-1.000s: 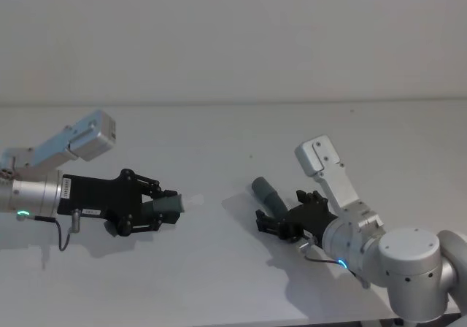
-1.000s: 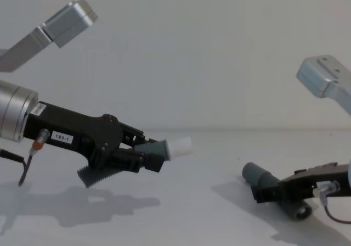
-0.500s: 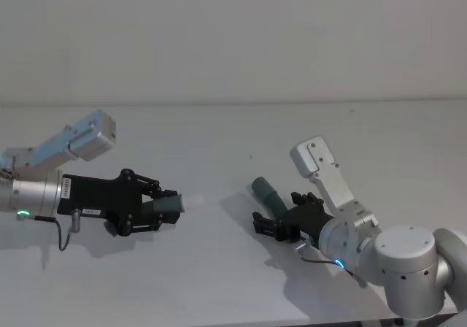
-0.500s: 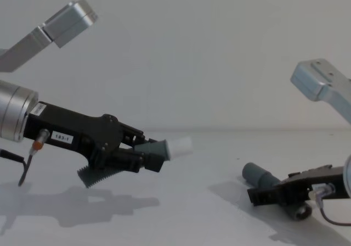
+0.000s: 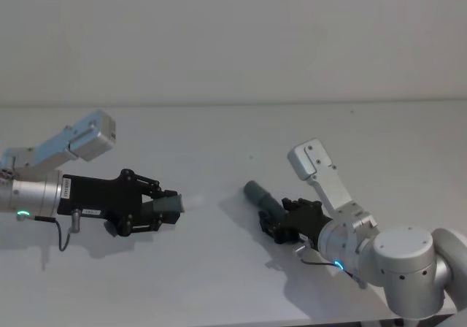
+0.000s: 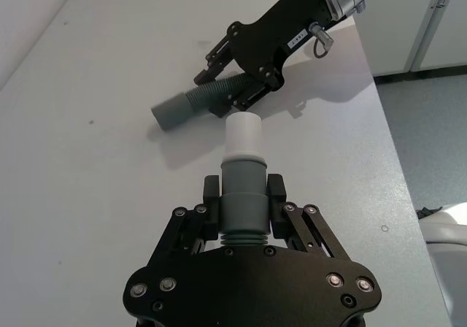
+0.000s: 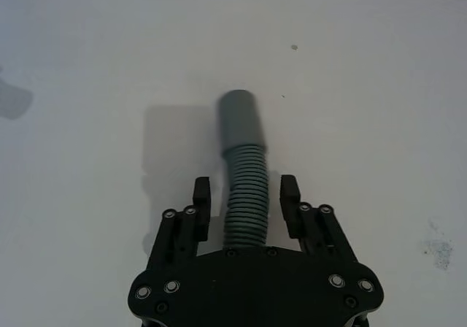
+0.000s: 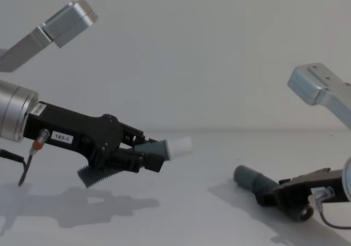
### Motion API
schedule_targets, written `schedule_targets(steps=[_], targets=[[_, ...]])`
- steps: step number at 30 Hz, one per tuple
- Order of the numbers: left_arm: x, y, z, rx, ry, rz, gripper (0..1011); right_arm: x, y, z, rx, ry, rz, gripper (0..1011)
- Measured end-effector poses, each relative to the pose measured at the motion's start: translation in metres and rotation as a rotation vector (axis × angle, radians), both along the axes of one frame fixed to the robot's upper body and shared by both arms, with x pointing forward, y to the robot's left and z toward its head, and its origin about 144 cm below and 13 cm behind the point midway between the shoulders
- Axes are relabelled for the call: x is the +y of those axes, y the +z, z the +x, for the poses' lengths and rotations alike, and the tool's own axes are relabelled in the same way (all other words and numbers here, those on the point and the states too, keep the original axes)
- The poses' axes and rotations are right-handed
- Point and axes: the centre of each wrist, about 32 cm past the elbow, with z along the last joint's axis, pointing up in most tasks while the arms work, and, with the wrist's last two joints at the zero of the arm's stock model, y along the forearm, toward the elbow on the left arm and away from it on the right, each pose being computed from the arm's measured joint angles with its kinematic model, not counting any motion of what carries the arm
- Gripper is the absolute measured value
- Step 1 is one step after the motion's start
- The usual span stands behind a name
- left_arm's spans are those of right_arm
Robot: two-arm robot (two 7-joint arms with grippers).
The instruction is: Use both hands to pick up one end of the pipe from the table, align the ends, and insert them.
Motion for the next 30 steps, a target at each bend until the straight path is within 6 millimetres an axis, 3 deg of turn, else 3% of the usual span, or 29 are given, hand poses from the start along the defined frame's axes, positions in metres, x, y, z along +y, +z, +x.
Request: schedule_targets(steps=[10, 30], targets=[[0.0, 0.0, 0.0, 0.0, 0.0, 0.0, 355, -0.003, -0.003, 0.001, 0.001, 0.001, -0.001, 267], [0.0, 0.0, 0.0, 0.0, 0.0, 0.0, 355, -0.019, -0.015, 0.002, -0.135, 0.125, -0.017, 215]])
